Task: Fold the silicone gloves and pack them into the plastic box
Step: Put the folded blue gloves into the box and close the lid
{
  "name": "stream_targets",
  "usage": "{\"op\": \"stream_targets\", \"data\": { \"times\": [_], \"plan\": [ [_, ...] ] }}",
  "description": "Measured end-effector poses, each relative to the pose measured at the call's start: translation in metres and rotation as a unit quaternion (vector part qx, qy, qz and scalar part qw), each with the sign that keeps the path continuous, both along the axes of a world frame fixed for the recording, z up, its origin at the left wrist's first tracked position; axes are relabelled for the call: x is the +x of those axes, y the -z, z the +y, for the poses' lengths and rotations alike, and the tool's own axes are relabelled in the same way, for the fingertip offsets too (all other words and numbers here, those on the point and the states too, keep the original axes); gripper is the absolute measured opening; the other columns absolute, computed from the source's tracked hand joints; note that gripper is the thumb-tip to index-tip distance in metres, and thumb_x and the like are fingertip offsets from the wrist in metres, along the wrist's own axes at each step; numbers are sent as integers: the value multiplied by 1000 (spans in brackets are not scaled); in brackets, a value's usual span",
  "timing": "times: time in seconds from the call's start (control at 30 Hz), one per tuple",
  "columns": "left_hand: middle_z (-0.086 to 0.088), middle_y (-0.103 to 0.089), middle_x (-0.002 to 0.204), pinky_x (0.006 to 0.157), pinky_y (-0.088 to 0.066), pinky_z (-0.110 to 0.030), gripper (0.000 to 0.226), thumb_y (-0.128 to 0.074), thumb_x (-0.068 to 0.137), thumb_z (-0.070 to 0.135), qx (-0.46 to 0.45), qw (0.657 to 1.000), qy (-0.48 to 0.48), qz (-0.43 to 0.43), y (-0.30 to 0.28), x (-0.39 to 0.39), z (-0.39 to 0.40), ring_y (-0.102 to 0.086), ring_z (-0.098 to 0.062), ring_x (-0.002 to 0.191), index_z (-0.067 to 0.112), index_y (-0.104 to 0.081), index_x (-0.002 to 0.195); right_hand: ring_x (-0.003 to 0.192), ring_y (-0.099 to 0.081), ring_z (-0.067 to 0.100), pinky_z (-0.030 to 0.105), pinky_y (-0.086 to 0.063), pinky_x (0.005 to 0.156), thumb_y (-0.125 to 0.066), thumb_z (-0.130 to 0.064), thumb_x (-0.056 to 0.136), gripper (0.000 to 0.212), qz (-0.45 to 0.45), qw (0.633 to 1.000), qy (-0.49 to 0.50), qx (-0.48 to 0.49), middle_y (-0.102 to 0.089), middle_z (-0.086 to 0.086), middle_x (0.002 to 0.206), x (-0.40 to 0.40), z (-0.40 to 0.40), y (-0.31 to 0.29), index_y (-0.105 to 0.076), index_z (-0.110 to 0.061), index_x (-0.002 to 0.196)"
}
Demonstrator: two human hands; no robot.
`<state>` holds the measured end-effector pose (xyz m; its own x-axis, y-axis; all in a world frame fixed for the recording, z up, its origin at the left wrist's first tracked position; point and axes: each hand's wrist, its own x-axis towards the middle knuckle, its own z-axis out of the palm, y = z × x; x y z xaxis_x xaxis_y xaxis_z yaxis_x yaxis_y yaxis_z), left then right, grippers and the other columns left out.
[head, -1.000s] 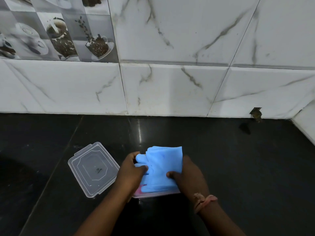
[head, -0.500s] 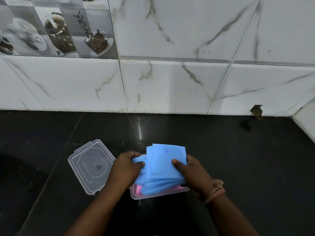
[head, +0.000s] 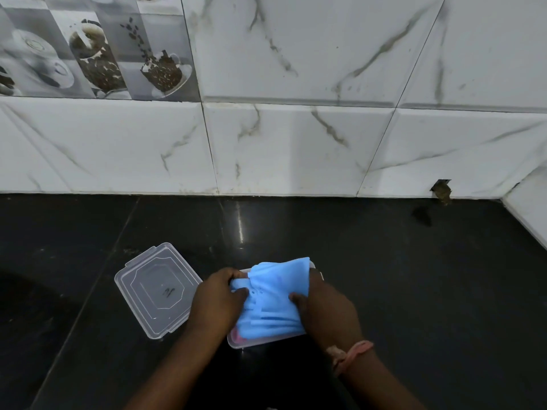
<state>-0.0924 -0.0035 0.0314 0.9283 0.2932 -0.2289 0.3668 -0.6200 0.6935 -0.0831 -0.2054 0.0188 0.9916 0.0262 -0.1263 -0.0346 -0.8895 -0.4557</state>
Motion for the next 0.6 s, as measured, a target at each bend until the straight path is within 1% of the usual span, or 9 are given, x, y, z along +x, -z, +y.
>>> {"op": "stream_targets", "data": {
  "times": [0.07, 0.13, 0.17, 0.2, 0.27, 0.37, 0.47, 0.53, 0.6],
  "plan": [
    [2, -75, 122, 95, -53, -36, 33, -67, 89, 21, 125, 991, 39, -32, 2, -3, -6, -68, -25, 112, 29, -72, 121, 104, -67, 20, 33, -51, 81, -51, -52, 91, 74, -21, 1000, -16, -11, -52, -7, 141, -2, 5, 1, -15, -33, 152],
    [7, -65, 138, 102, -46, -37, 43, -63, 92, 31, 257, 963, 76, -38, 2, -7, -14, -57, -24, 125, 36, -62, 134, 105, -66, 19, 32, -49, 76, -50, -57, 90, 79, -27, 999, -11, -22, -42, -7, 150, -5, 8, 0, -10, -30, 153],
    [9, -57, 147, 106, -42, -38, 47, -61, 93, 33, 279, 955, 85, -44, 2, -9, -17, -51, -24, 131, 39, -57, 139, 108, -64, 19, 32, -49, 76, -49, -60, 90, 83, -33, 998, -6, -46, -39, -5, 151, -7, 10, -1, -9, -27, 155],
    [9, -51, 153, 110, -39, -38, 51, -60, 93, 31, 281, 954, 93, -53, 0, -11, -19, -47, -23, 135, 39, -54, 143, 111, -61, 19, 32, -49, 78, -49, -62, 89, 86, -54, 995, -5, -80, -39, -1, 150, -8, 11, -2, -12, -21, 156],
    [6, -51, 154, 113, -38, -36, 57, -58, 91, 19, 262, 952, 132, -84, -2, -13, -20, -46, -23, 136, 34, -54, 146, 107, -59, 24, 35, -50, 84, -61, -58, 85, 88, -128, 983, -23, -132, -51, 7, 139, -7, 11, -5, -31, -11, 152],
    [5, -57, 146, 114, -44, -33, 59, -54, 86, 12, 199, 954, 200, -106, -3, -18, -24, -51, -20, 134, 28, -60, 143, 100, -64, 30, 42, -55, 83, -80, -41, 76, 67, -226, 960, -114, -123, -64, 11, 122, 1, 2, -6, -60, -12, 133],
    [9, -52, 153, 114, -41, -30, 57, -51, 93, 16, 191, 942, 257, -96, 2, -15, -30, -48, -17, 140, 33, -55, 147, 112, -62, 33, 43, -53, 92, -77, -29, 80, 51, -170, 958, -210, -98, -59, 13, 133, 10, -8, 1, -64, -16, 127],
    [7, -35, 166, 115, -39, -32, 60, -53, 100, 24, 217, 932, 285, -55, 9, -9, -30, -40, -19, 147, 38, -39, 156, 120, -60, 35, 43, -52, 95, -80, -27, 77, 56, -135, 952, -256, -103, -57, 16, 138, 14, -13, 8, -64, -15, 129],
    [3, -22, 171, 116, -37, -36, 67, -53, 102, 28, 258, 915, 309, -20, 15, -4, -30, -35, -24, 148, 39, -25, 162, 119, -62, 36, 43, -54, 92, -85, -27, 70, 61, -137, 942, -284, -118, -59, 20, 136, 18, -16, 16, -66, -13, 126]
  ]
}}
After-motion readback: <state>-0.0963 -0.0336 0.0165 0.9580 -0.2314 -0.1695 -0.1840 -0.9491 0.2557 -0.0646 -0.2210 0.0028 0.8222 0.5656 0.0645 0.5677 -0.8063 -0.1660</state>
